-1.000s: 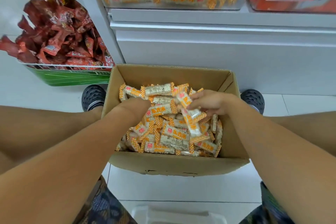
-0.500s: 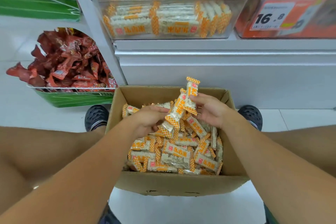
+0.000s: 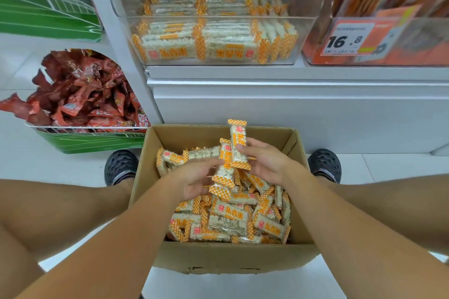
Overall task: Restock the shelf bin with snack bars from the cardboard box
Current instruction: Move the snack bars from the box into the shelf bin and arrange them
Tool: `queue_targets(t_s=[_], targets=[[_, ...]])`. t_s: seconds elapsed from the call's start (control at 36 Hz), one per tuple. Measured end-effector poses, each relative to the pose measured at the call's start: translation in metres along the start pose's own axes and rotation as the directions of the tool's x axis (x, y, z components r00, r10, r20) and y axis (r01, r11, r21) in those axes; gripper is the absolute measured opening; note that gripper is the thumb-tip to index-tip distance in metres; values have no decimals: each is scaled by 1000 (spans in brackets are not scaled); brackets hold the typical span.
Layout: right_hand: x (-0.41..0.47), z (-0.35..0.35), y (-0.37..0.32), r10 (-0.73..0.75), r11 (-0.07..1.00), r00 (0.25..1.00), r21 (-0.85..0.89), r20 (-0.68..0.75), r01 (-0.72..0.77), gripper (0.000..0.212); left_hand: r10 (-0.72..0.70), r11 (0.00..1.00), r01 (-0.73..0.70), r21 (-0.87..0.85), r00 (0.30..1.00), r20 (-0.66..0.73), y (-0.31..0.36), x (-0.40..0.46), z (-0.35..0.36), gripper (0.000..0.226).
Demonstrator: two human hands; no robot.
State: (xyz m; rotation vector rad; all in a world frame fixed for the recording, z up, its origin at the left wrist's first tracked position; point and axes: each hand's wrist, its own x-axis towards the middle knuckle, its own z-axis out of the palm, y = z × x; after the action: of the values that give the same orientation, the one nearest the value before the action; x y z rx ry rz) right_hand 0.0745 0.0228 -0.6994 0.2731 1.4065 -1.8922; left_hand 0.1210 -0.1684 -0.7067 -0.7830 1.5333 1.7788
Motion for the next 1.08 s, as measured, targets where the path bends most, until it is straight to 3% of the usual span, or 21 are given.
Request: queue_targets(t_s=[0.14,0.19,0.25,0.33,0.44,0.5,0.58,0.67,0.81,0.92,0.97,1.08], targets=[[-1,5,-2,40,969,999,-245,0,-39,70,70,990,-77,-121,996,-56,1,6,0,35],[1,10,-2,-9,941,999,-338,-52,-9,77,92,984,-103,-143,992,-81,3,7,1,31],[3,16,0,-70,945,991,-325,-114,29,79,111,975,-128,-183,989,-101,5,8,3,29],[6,25,3,-96,962,984,-268,-147,54,73,147,940,-169,-296,985,-95,10,4,8,25],[10,38,9,-145,916,987,-386,-69,107,45,190,927,-218,-304,974,-121,13,2,14,30],[9,43,9,-159,902,986,-413,-48,125,48,201,915,-237,-326,970,-140,17,-1,18,28],[6,48,7,-134,896,991,-424,30,134,52,216,899,-242,-365,970,-110,25,-6,25,45],[3,51,3,-82,877,991,-464,109,124,62,233,902,-249,-353,969,-86,29,-10,29,43],[-2,55,-5,-120,842,983,-510,136,174,65,307,914,-344,-218,933,-187,35,-14,31,38],[-16,63,-22,-283,824,950,-474,133,312,63,388,889,-423,-178,900,-199,54,-25,31,34],[-25,70,-37,-358,801,926,-470,120,371,60,445,881,-466,-77,874,-195,69,-36,28,31],[-46,82,-83,-498,739,860,-464,110,488,50,604,795,-605,50,779,-170,111,-77,17,46]])
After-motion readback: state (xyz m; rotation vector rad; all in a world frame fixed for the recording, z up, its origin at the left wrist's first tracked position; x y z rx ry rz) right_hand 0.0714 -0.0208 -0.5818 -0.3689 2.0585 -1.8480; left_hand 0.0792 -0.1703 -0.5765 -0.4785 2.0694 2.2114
